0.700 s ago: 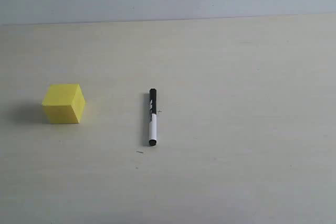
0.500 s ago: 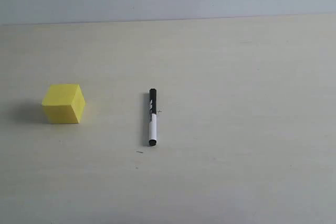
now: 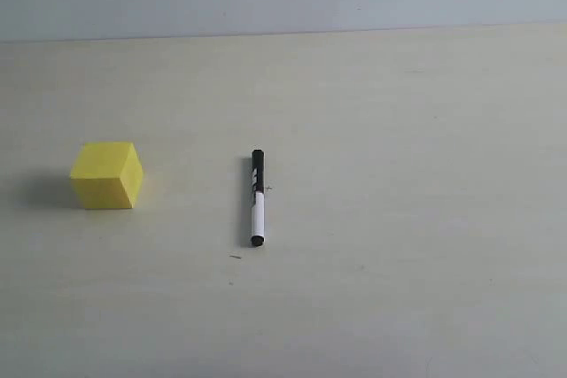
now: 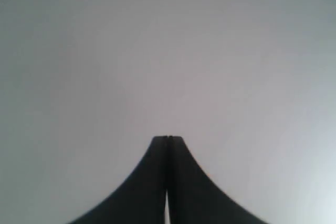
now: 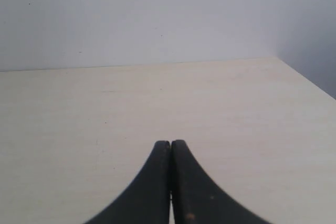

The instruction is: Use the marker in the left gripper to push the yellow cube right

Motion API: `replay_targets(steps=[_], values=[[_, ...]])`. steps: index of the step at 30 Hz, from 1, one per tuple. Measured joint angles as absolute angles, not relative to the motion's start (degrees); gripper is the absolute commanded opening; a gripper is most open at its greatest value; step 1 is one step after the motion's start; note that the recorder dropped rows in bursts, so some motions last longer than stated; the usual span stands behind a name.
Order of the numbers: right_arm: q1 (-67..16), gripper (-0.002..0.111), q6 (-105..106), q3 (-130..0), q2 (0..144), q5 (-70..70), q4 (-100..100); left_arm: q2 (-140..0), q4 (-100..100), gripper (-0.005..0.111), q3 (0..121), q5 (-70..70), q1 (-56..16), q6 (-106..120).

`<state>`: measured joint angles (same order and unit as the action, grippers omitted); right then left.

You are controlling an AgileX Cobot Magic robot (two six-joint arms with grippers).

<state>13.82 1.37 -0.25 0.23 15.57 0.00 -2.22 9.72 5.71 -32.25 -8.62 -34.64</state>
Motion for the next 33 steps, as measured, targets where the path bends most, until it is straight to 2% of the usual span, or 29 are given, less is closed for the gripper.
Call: replay_targets(steps=[3, 5, 7, 8, 9, 10, 13, 14, 15, 19, 21, 25, 33], values=[[13.8, 0.0, 1.4, -0.3, 0.2, 15.6, 0.0, -12.0, 10.0, 0.0, 19.4, -25.7, -8.6, -25.9], [13.8, 0.0, 1.4, -0.3, 0.2, 15.6, 0.0, -22.1, 9.5, 0.0, 30.4, -11.5, -8.6, -17.5], [13.8, 0.0, 1.4, -0.3, 0.2, 15.6, 0.0, -34.3, 8.9, 0.0, 40.5, 6.3, -8.6, -12.0], [13.8, 0.0, 1.4, -0.3, 0.2, 15.6, 0.0, -43.4, 8.6, 0.0, 46.0, 20.4, -8.6, -10.5], [13.8, 0.0, 1.4, -0.3, 0.2, 15.6, 0.0, -47.8, 8.5, 0.0, 49.0, 27.3, -8.6, -10.1], [13.8, 0.0, 1.4, -0.3, 0.2, 15.6, 0.0, -56.2, 8.3, 0.0, 54.3, 39.9, -8.8, -9.6], [13.8, 0.0, 1.4, -0.3, 0.2, 15.6, 0.0, -72.0, 7.6, 0.0, 63.1, 63.2, -13.5, -9.5], [13.8, 0.0, 1.4, -0.3, 0.2, 15.6, 0.0, -74.7, 7.5, 0.0, 64.1, 65.8, -15.6, -9.5], [13.8, 0.0, 1.4, -0.3, 0.2, 15.6, 0.0, -79.5, 7.1, 0.0, 65.3, 68.2, -20.7, -10.7], [13.8, 0.0, 1.4, -0.3, 0.2, 15.6, 0.0, -92.2, 0.0, 0.0, 70.3, 64.5, -35.3, -20.3], [13.8, 0.0, 1.4, -0.3, 0.2, 15.6, 0.0, -96.4, -1.7, 0.0, 73.0, 63.7, -38.5, -22.6], [13.8, 0.0, 1.4, -0.3, 0.2, 15.6, 0.0, -105.3, -3.0, 0.0, 80.3, 63.5, -41.9, -26.0], [13.8, 0.0, 1.4, -0.3, 0.2, 15.6, 0.0, -118.1, -3.3, 0.0, 92.8, 62.3, -43.9, -27.0]])
